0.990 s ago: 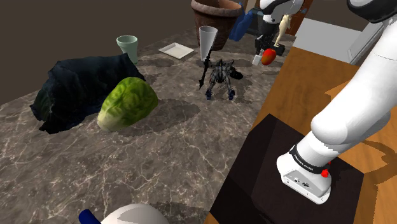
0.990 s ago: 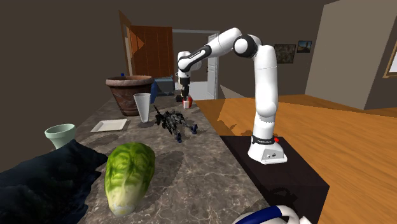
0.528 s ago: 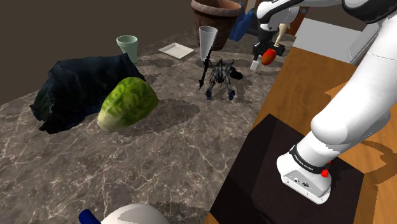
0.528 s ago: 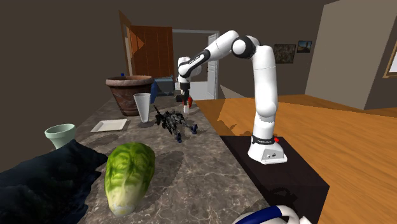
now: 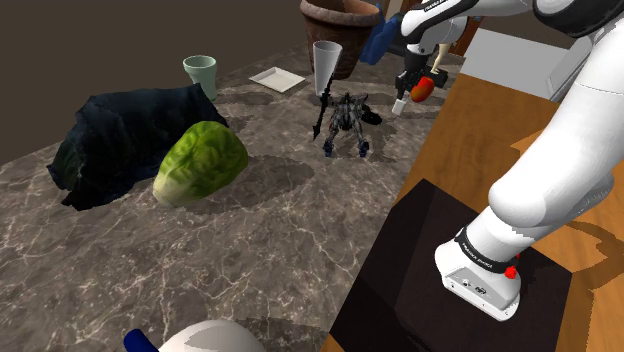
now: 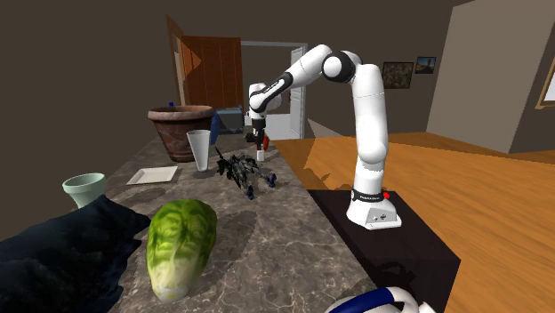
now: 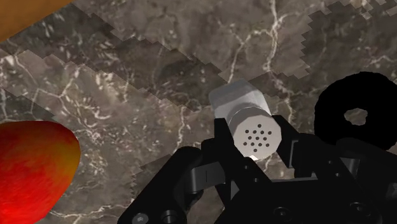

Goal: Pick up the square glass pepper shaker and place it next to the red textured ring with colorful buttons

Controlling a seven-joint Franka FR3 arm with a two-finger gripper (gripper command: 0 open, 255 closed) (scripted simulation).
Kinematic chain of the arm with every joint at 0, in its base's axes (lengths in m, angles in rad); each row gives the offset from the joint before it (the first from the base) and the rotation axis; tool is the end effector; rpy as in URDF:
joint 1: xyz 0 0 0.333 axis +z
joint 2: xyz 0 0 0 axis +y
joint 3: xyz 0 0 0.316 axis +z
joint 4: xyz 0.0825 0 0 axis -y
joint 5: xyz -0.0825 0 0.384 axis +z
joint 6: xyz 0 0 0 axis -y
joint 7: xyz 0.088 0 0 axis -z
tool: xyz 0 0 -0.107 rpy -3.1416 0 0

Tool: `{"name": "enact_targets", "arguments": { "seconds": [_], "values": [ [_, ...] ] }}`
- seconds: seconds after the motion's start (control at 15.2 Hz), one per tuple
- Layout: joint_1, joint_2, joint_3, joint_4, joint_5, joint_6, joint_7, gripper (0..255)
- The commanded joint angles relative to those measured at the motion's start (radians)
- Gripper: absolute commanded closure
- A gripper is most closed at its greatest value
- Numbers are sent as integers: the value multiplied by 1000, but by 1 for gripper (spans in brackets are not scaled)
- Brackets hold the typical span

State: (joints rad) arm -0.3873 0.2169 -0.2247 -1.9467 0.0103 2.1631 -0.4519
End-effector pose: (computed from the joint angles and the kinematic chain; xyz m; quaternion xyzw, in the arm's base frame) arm 0.4949 -0.3408 0.3738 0.9966 -0.0802 -0.0078 0.0183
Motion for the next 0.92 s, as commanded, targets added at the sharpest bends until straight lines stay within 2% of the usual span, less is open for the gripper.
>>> {"name": "enact_targets", "arguments": {
  "seconds": [0.0, 0.07, 0.13, 0.46, 0.73, 0.86],
  "values": [
    [0, 0, 0, 0, 0, 0, 0, 255],
    [0, 0, 0, 0, 0, 0, 0, 255],
    [0, 0, 0, 0, 0, 0, 0, 0],
    [0, 0, 0, 0, 0, 0, 0, 0],
    [5, -50, -2, 67, -13, -115, 9, 0],
    [5, -50, -1, 67, -13, -115, 9, 0]
  ]
}}
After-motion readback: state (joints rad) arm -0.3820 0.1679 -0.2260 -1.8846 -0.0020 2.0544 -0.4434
